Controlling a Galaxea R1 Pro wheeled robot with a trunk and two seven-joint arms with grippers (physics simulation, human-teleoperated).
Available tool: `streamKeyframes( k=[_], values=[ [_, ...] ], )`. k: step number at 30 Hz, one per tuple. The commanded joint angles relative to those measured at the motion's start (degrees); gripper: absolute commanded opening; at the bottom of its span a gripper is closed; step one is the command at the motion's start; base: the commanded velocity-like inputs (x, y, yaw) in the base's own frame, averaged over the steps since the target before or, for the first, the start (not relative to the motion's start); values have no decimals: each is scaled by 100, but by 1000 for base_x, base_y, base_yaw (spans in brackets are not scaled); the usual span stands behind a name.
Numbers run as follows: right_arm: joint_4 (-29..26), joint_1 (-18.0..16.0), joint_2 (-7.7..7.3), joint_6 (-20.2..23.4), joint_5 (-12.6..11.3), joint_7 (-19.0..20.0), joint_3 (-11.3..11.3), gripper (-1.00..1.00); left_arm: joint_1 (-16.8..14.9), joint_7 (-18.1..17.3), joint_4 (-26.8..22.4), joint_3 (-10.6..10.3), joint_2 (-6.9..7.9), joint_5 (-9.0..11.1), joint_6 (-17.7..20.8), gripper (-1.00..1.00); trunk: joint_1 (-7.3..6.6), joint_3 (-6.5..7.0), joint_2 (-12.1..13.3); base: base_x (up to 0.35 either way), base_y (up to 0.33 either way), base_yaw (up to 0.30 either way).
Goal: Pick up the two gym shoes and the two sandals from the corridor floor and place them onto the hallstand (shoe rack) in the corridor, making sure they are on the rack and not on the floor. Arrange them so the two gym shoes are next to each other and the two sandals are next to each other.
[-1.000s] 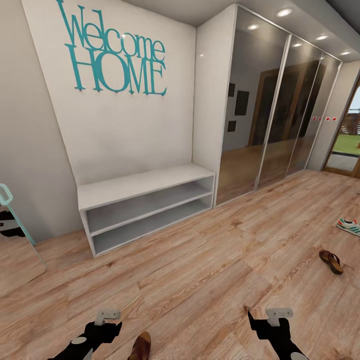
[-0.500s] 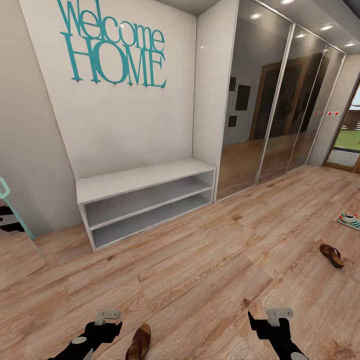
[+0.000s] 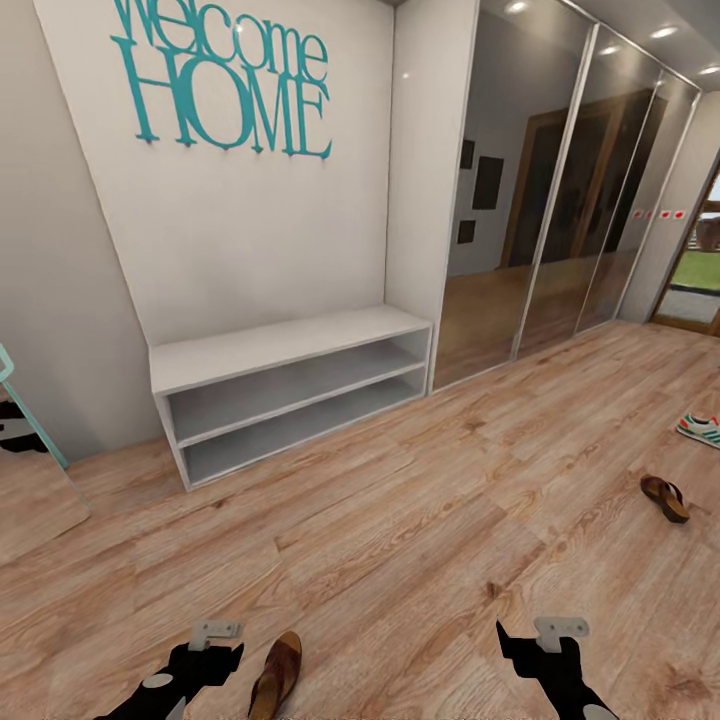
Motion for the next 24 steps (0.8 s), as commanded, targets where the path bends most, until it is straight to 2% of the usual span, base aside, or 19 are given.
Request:
streamKeyframes(
  k=[1,24],
  values=[
    [2,-3,-1,-18,-46,-1,3,100,-2,-14,5,-6,2,-2,-20,100,21,-33,-44,0,0,0],
    [-15,-3,-9,-16,-75,0,21,100,-4,-14,5,-6,2,-2,-20,100,527,-489,-966,0,0,0]
  ],
)
